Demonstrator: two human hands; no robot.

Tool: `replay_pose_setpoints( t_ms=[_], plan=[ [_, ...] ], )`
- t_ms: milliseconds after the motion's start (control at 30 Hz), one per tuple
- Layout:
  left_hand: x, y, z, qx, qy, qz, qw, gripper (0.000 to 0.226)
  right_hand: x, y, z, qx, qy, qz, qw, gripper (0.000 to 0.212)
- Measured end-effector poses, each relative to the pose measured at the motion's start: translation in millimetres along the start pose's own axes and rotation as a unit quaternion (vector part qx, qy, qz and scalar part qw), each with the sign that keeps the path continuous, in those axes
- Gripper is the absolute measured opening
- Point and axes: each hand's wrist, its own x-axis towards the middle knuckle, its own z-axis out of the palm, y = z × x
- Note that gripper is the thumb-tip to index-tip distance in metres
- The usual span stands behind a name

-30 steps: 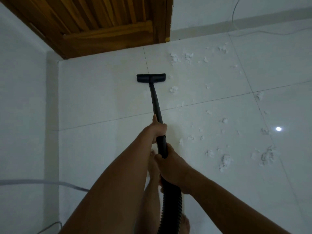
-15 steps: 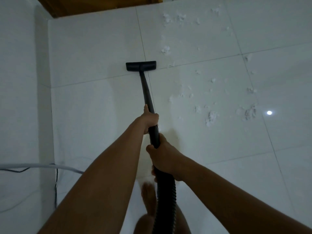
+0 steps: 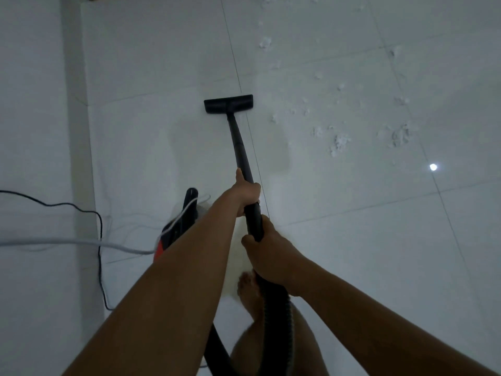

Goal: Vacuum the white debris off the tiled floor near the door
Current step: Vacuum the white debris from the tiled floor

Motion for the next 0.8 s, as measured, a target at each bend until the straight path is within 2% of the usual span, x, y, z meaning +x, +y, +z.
replay_pose_setpoints(
  t_ms=[500, 800],
  plan=[
    [-92, -134, 78, -0.008, 0.002, 0.003, 1.000, 0.086, -106, 142, 44, 0.055, 0.011, -0.018, 0.998, 0.046],
    [-154, -225, 145, 0.029, 0.009, -0.001, 1.000, 0.086, -185, 240, 63, 0.073, 0.029, -0.026, 0.997, 0.046]
  ],
)
